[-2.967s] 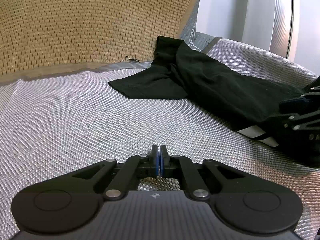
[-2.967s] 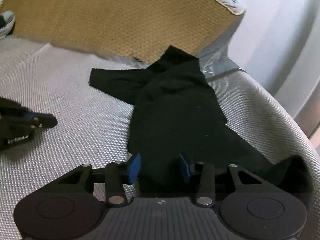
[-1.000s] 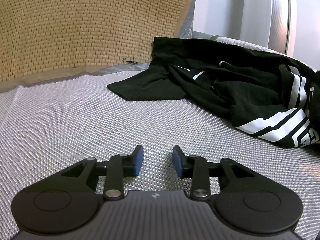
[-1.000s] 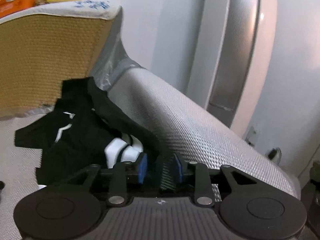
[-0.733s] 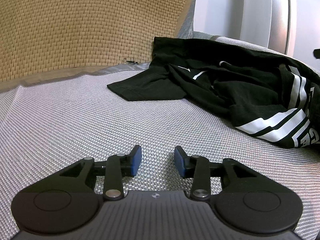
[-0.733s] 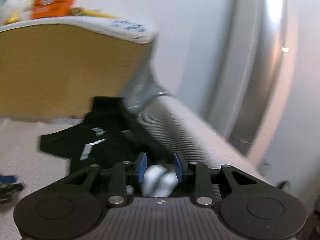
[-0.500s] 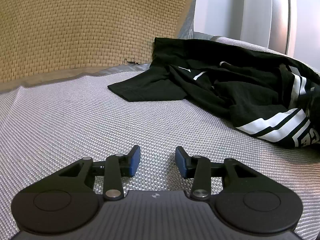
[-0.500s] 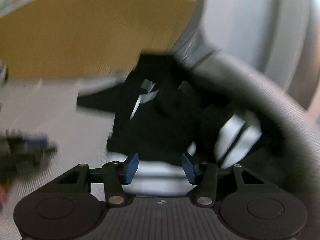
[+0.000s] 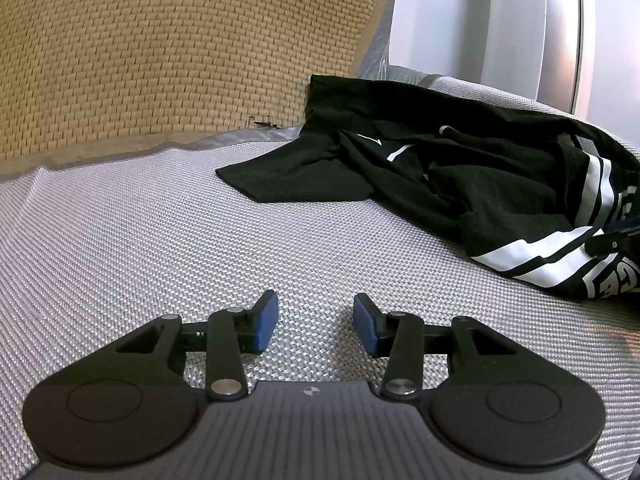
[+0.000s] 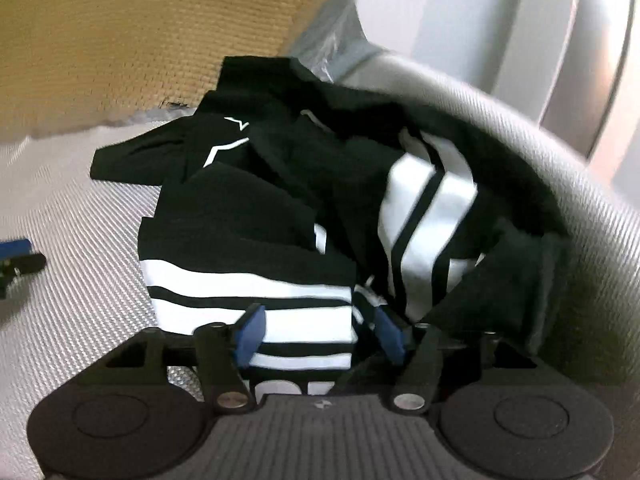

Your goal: Fold clothes

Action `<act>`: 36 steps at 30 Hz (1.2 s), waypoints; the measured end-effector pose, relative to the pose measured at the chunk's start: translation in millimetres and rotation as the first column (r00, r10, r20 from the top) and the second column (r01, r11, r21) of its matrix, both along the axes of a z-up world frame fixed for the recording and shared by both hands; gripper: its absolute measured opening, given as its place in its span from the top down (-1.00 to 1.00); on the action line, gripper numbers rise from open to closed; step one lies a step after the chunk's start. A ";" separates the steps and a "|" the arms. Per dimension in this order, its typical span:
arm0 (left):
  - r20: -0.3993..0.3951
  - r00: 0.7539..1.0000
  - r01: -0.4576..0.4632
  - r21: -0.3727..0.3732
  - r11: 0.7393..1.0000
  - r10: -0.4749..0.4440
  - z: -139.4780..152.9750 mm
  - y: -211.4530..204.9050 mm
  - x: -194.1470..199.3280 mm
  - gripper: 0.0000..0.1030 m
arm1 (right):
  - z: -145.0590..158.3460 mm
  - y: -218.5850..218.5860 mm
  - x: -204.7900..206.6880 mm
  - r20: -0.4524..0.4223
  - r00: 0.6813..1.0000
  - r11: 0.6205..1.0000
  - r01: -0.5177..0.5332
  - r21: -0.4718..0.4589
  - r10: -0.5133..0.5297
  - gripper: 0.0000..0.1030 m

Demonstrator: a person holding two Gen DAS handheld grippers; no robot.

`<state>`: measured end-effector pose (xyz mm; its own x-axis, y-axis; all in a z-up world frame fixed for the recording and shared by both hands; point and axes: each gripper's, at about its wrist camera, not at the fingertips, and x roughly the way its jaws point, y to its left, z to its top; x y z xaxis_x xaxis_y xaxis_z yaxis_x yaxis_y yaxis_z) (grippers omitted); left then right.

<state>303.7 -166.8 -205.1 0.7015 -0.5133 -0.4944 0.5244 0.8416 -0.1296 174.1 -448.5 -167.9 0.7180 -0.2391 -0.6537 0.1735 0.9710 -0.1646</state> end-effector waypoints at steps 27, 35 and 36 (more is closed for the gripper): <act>-0.039 0.999 -0.031 -0.018 0.999 0.030 2.4 2.6 -2.2 -0.13 | 14.9 108.0 -22.0 0.138 0.941 0.942 -0.324 0.091 0.310 0.82; -0.040 0.999 0.016 -0.016 1.000 -0.016 19.0 15.5 -34.9 -0.13 | 20.9 133.2 -23.1 0.173 0.905 0.892 -0.417 0.173 0.389 0.83; -0.033 0.999 0.035 -0.016 0.999 -0.035 21.9 17.4 -41.8 -0.13 | 22.6 133.7 -20.1 0.184 0.904 0.885 -0.418 0.203 0.385 0.83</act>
<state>261.9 -149.4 -183.2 0.6660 -0.5450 -0.5093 0.5488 0.8205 -0.1604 154.0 -314.7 -145.3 0.8048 0.2350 -0.5450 -0.2355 0.9693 0.0704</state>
